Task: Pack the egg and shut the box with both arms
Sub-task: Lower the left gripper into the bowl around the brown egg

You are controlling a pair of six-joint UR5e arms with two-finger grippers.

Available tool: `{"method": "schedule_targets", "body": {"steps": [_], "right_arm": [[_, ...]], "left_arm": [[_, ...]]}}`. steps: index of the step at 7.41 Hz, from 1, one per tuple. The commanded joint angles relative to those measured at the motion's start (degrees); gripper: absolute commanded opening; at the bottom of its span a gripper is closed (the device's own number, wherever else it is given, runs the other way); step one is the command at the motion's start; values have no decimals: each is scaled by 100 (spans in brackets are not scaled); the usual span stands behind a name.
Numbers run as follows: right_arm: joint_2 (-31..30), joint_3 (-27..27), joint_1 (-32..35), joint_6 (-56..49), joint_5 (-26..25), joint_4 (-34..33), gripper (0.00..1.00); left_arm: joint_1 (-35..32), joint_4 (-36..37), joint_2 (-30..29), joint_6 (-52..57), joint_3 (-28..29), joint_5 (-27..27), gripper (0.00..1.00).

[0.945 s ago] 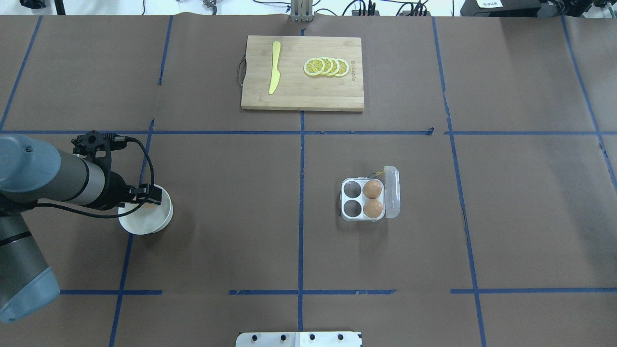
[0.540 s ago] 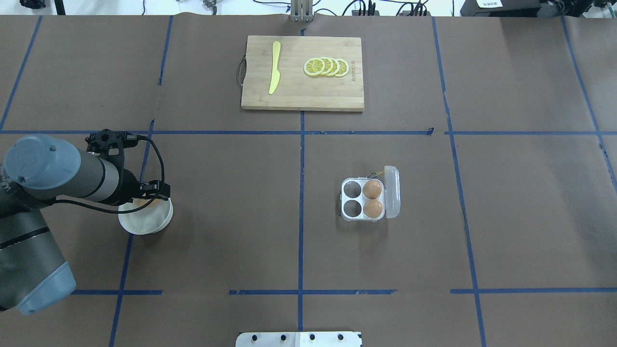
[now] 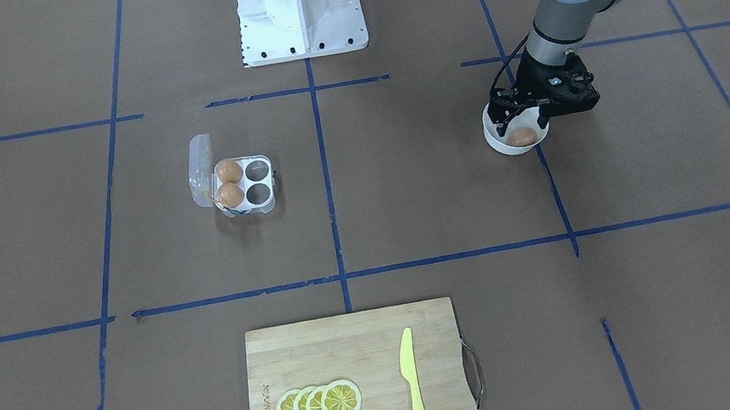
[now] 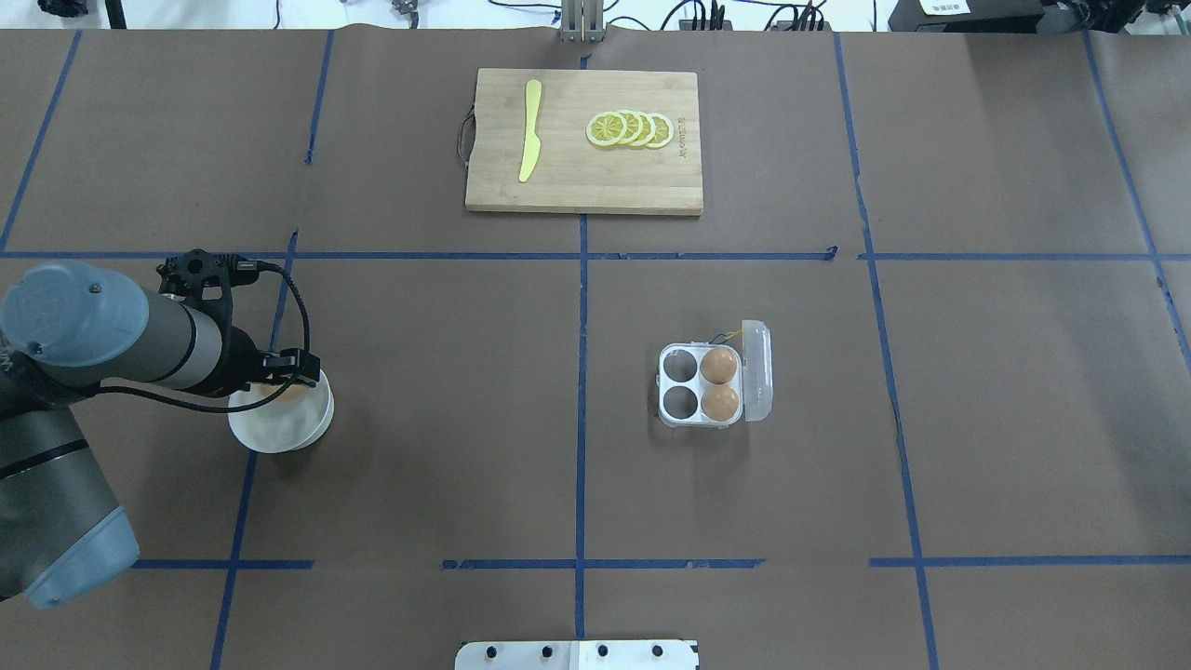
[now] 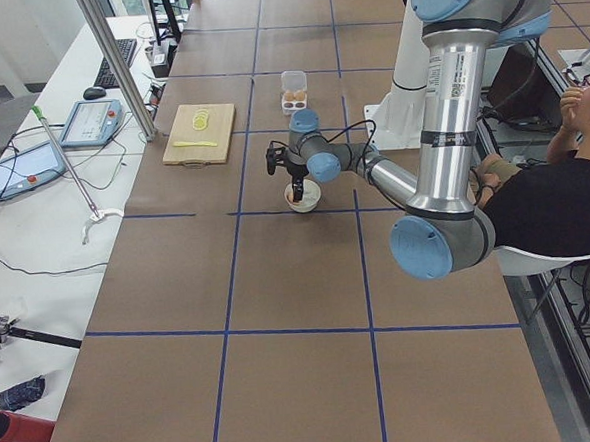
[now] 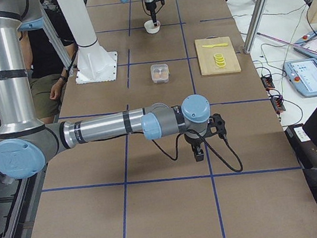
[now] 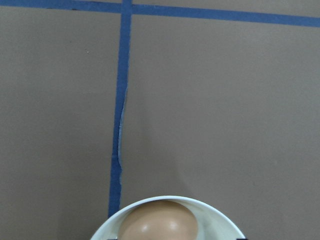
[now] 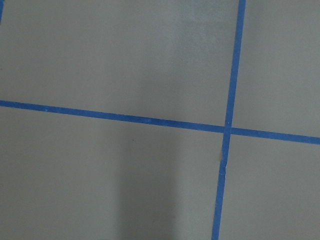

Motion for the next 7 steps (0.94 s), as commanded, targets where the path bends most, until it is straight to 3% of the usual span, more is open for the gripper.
{"method": "schedule_targets", "body": {"steps": [1, 7], "right_arm": [[1, -8, 0, 0, 4, 0, 100], [1, 1, 0, 0, 40, 0, 100]], "left_arm": [[39, -1, 12, -17, 28, -5, 83], [145, 8, 3, -43, 151, 4, 83]]}}
